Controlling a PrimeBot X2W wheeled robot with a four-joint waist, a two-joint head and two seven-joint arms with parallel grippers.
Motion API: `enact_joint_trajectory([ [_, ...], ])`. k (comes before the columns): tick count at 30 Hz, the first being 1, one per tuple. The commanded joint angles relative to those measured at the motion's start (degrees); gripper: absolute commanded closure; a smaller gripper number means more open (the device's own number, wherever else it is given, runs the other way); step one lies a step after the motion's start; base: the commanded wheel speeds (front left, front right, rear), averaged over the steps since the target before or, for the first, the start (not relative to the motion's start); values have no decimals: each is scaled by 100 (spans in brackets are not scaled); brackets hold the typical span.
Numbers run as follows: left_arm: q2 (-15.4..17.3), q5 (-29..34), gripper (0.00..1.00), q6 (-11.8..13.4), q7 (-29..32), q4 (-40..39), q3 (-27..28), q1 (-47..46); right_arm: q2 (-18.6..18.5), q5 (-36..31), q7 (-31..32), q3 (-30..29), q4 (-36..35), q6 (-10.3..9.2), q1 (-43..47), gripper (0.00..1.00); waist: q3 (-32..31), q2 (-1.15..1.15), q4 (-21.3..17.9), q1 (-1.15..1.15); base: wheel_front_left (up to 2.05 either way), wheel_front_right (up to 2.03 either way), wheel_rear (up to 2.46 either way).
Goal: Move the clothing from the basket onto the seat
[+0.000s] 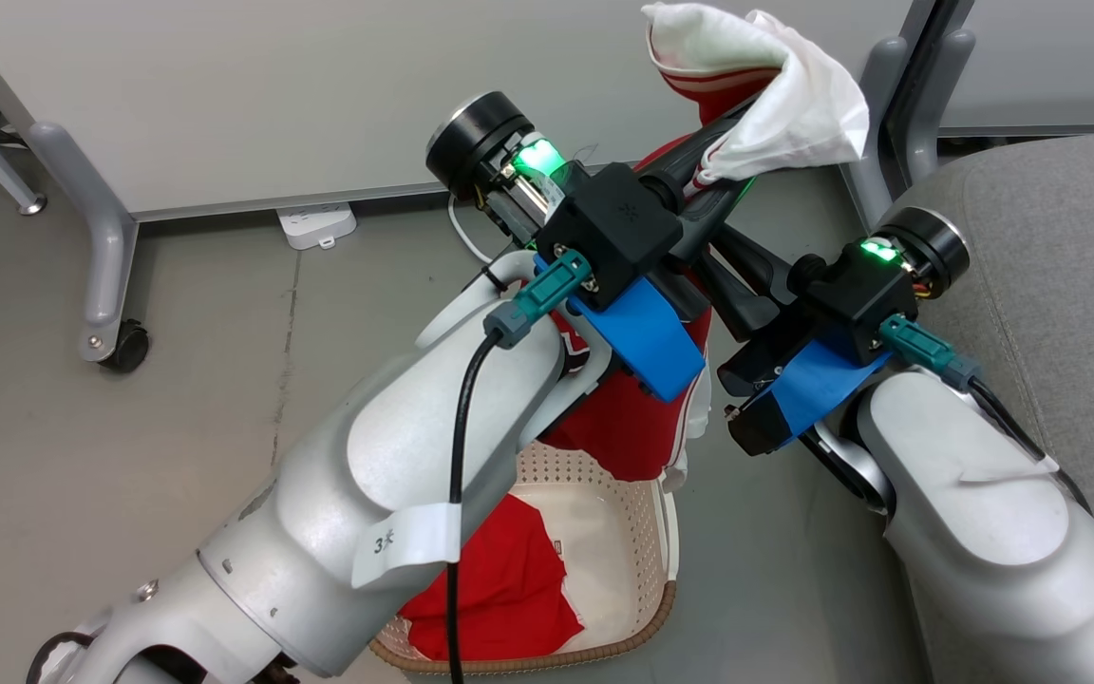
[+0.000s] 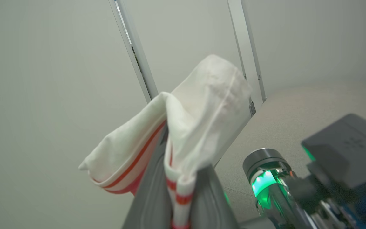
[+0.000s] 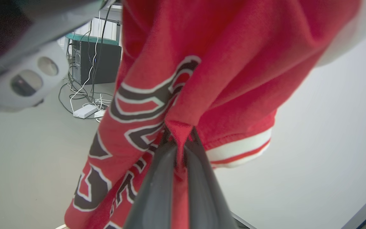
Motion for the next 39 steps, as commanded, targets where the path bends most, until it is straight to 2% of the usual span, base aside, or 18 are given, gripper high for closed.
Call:
enact_joint_trajectory([
  [1, -7, 24, 100, 19, -28, 12, 7, -4, -33, 16, -18, 12, -23, 1, 36, 100, 2, 0, -2, -1, 0, 0, 0],
  [5, -7, 29, 100, 41, -28, 25, 16, 1, -44, 27, -18, 2, -38, 1, 46, 100, 5, 0, -4, -1, 0, 0, 0],
  [7, -6, 21, 0, 71, -28, 37, 25, 15, -45, 34, -18, -33, -52, 1, 62, 100, 11, 0, -7, -1, 0, 0, 0],
  [15, -5, 66, 0, 101, -22, 48, 11, 51, -35, 44, -19, -332, -119, 1, 161, 100, 100, 0, -56, -1, 0, 0, 0],
  [22, -5, 131, 0, 88, -22, 31, -89, 103, 29, -44, -19, -894, -249, 1, 350, 100, 256, 0, -260, -1, 0, 0, 0],
  [27, -4, 162, 0, 76, -21, 60, -227, 188, 29, -105, -19, -1320, -390, 1, 493, 100, 377, 0, -544, -1, 0, 0, 0],
  [39, 0, 334, 0, 0, -22, 132, -404, 429, 89, -251, -19, -2493, -892, 1, 995, 100, 586, 0, -1501, -1, 0, 0, 0],
])
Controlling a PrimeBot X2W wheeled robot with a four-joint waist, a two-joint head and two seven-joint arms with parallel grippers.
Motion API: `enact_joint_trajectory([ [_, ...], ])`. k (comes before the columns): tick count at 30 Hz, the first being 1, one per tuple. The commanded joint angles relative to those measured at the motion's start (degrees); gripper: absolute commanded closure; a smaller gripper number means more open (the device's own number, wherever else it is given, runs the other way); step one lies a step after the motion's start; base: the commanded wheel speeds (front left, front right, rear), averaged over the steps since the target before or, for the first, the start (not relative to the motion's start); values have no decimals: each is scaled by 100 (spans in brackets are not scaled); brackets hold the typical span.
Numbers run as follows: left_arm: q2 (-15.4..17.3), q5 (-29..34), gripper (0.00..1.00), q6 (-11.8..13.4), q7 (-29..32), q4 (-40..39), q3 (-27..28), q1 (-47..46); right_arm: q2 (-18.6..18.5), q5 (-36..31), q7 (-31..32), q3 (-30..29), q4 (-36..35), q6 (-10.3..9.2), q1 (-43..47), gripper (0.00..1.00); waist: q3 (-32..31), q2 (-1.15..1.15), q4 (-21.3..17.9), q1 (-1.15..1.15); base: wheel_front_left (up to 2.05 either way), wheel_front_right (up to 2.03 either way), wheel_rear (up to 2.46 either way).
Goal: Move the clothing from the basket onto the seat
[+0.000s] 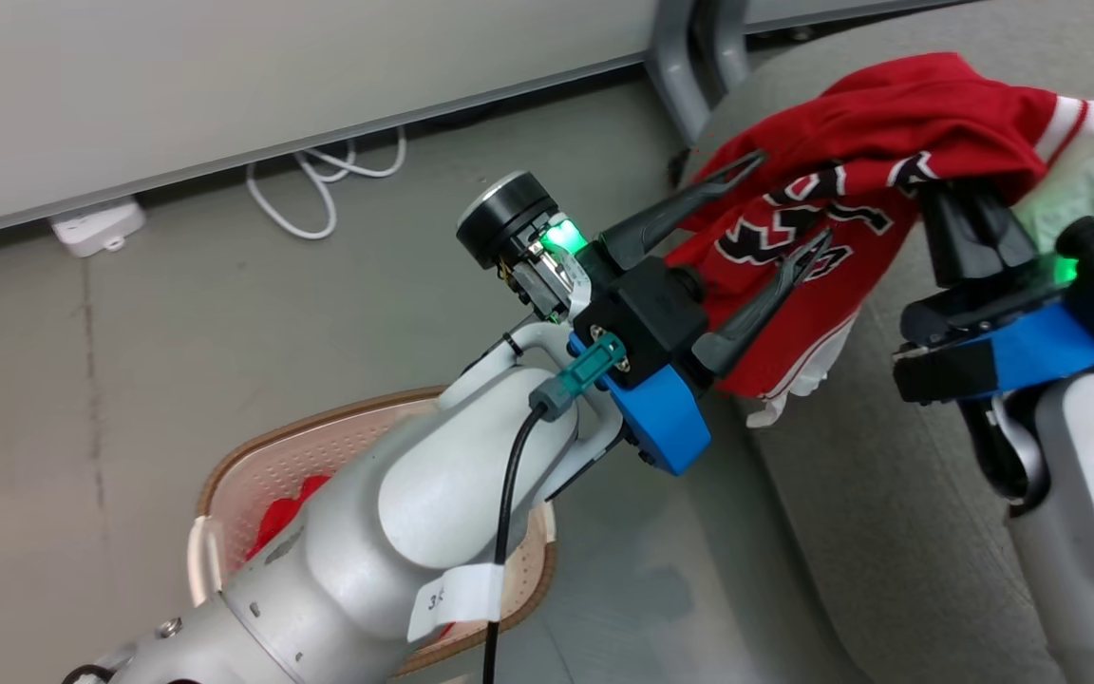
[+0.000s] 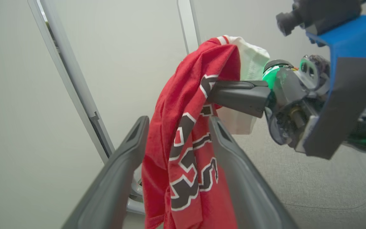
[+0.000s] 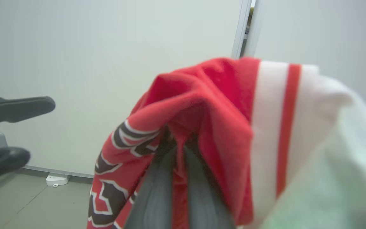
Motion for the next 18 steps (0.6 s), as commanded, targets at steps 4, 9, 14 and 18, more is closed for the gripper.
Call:
enact_joint_trajectory([
  [4, 4, 56, 0, -48, -15, -5, -58, 170, 29, -77, -20, -395, -200, 1, 282, 100, 95, 0, -465, 0, 0, 0, 0],
  [9, 5, 93, 0, -74, -14, 0, -154, 279, 60, -142, -21, -940, -426, 1, 610, 100, 161, 0, -787, 0, 0, 0, 0],
  [14, 6, 142, 0, -93, -15, 20, -261, 340, 122, -203, -20, -1408, -605, 1, 962, 100, 226, 0, -1030, 0, 0, 0, 0],
  [18, 6, 149, 0, -99, -15, 30, -344, 378, 185, -220, -20, -1621, -693, 1, 1188, 100, 260, 0, -1155, 0, 0, 0, 0],
])
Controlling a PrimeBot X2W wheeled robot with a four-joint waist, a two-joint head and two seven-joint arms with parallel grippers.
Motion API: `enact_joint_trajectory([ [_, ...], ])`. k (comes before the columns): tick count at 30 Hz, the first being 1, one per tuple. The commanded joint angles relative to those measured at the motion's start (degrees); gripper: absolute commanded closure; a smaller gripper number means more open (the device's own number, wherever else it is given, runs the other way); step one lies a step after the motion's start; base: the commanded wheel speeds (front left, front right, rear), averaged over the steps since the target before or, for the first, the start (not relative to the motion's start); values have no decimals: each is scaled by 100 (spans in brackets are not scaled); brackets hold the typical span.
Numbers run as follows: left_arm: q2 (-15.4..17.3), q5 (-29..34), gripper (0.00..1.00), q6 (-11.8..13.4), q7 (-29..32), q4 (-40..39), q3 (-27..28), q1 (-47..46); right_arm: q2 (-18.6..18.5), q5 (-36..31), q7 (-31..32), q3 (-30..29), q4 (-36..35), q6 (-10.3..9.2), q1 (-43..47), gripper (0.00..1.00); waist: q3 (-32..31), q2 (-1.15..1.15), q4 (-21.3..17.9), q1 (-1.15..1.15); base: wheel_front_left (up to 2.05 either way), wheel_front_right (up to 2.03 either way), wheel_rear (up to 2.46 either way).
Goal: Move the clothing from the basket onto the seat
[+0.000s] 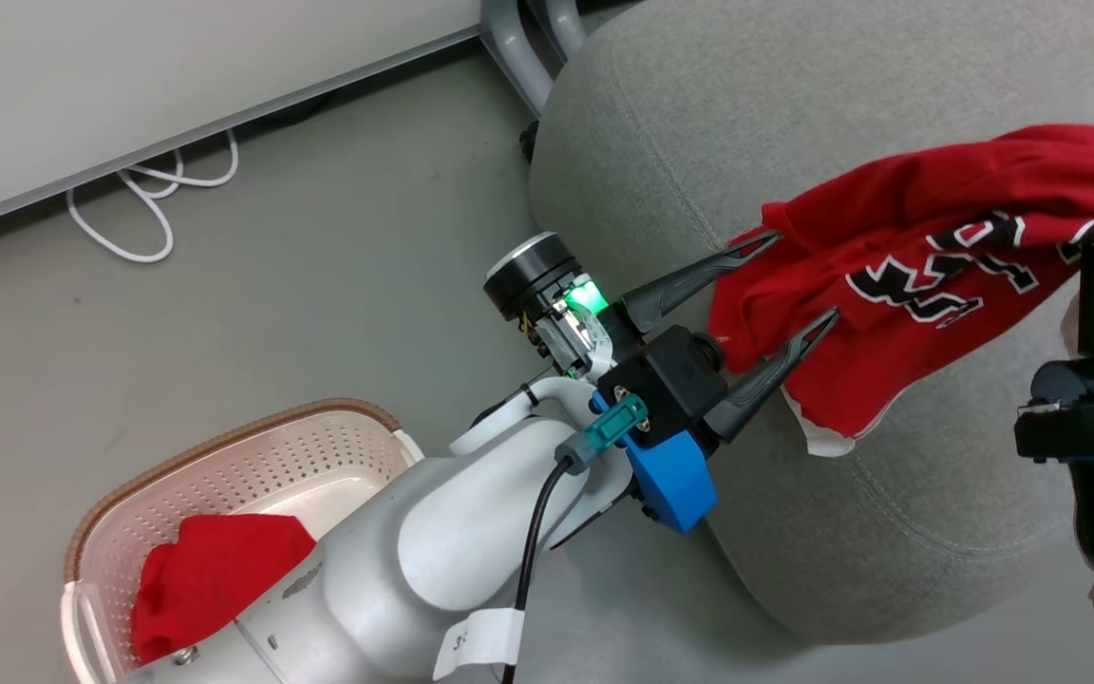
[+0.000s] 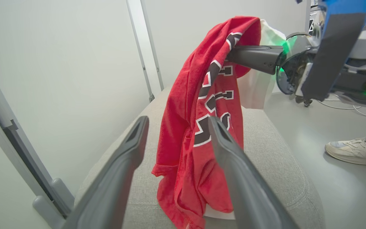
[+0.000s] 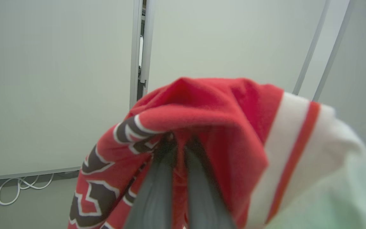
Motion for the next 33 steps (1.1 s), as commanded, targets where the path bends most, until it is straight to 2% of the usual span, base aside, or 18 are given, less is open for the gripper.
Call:
enact_joint_trajectory([
  [1, 9, 20, 0, -7, -15, 23, -18, 70, 43, -10, -20, -39, -57, 1, 88, 100, 22, 0, -54, 0, 0, 0, 0],
  [8, 8, 40, 0, -19, -14, -8, 65, 83, 106, -56, -20, -149, -142, 1, 95, 100, 62, 0, -119, 0, 0, 0, 0],
  [15, 85, 215, 0, 12, -15, -112, 208, -115, -202, -58, -20, -269, -332, 1, -689, 100, 477, 0, -23, 0, 0, 0, 0],
  [20, 171, 399, 0, 60, -15, -151, 284, -385, -685, -75, -20, -589, -331, 1, -1684, 100, 1124, 0, 98, 0, 0, 0, 0],
  [25, 247, 581, 0, 102, -12, -193, 337, -757, -1277, -19, -19, -1268, -195, 1, -2581, 100, 1893, 0, 260, 0, 0, 0, 0],
  [28, 306, 704, 0, 91, 8, -209, 316, -1020, -1655, 83, -18, -1591, 81, 1, -2962, 100, 2335, 0, 327, 0, 0, 0, 0],
  [33, 350, 852, 0, 57, 64, -261, 223, -1399, -2137, 96, -19, -1731, 763, 1, -3213, 100, 2920, 0, 409, 0, 0, 0, 0],
])
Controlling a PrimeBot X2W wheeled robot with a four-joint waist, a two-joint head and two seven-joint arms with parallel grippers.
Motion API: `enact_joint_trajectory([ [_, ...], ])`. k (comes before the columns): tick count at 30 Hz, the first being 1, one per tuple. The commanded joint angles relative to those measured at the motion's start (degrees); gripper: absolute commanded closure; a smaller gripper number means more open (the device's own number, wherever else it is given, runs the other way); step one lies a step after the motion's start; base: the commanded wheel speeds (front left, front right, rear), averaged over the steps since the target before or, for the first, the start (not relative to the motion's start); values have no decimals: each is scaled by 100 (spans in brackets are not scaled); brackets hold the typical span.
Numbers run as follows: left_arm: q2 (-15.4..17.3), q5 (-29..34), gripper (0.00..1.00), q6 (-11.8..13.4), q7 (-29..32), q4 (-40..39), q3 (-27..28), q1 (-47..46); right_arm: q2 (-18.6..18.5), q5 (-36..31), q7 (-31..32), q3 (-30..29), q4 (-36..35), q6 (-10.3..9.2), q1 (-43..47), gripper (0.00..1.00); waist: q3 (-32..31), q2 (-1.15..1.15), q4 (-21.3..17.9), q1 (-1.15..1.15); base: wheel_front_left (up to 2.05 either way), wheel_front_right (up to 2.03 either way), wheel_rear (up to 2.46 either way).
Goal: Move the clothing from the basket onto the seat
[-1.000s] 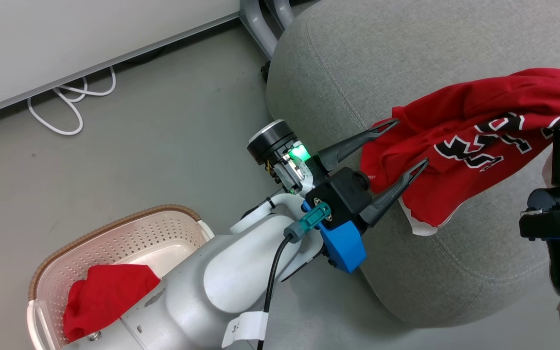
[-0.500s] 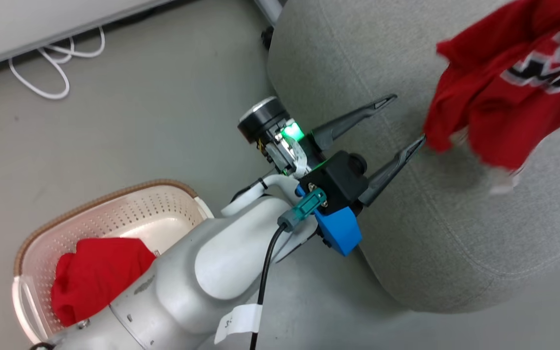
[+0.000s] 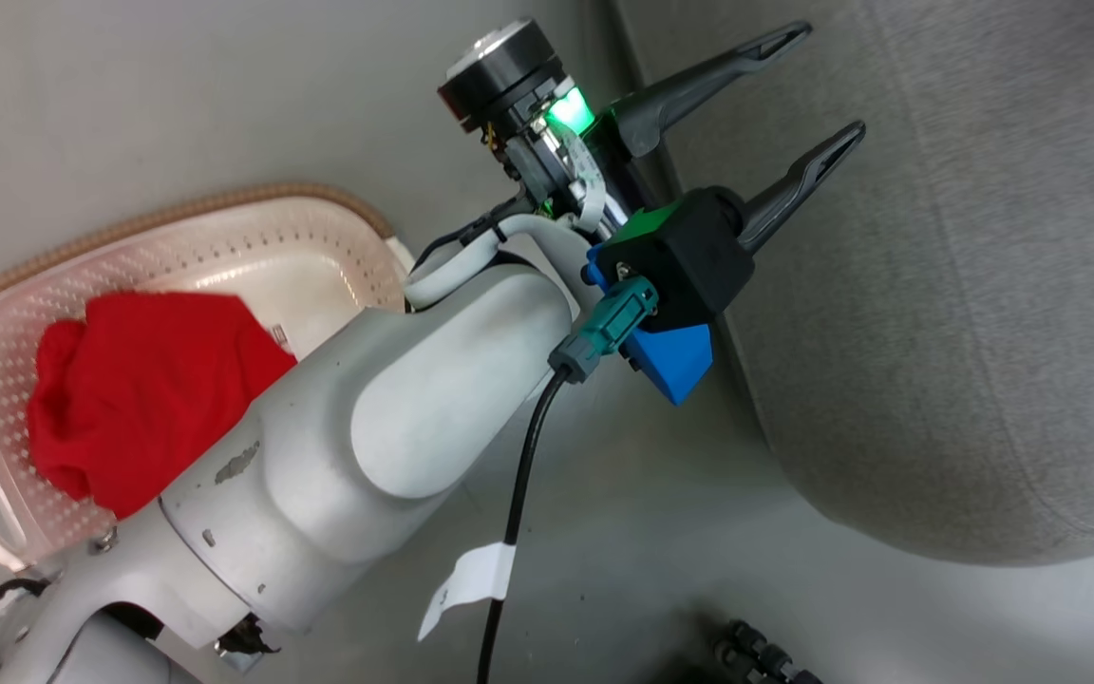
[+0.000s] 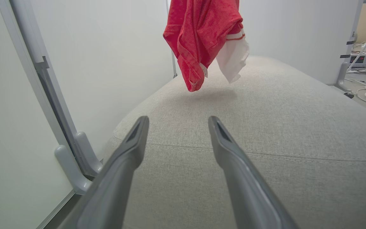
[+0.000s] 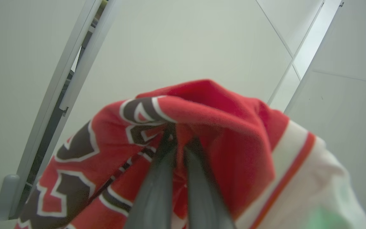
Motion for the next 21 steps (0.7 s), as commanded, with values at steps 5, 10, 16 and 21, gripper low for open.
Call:
enact_joint_trajectory([
  [5, 49, 79, 0, -31, 14, -44, -96, -304, -114, -132, -17, 406, 864, 1, -177, 100, 766, 0, 193, -1, 0, 0, 0],
  [10, 38, 80, 0, -34, -11, -62, -120, -366, 47, -143, -17, 742, 1489, 1, -171, 100, 890, 0, 253, -1, 0, 0, 0],
  [16, 25, 84, 0, 17, -33, -80, -142, -392, 262, -67, -17, 1034, 2161, 0, -118, 100, 952, 0, 348, -1, 0, 0, 0],
  [21, 67, 57, 0, 40, -49, -75, -142, -343, 346, -21, -17, 1099, 2334, 1, -35, 100, 916, 0, 370, -1, 0, 0, 0],
])
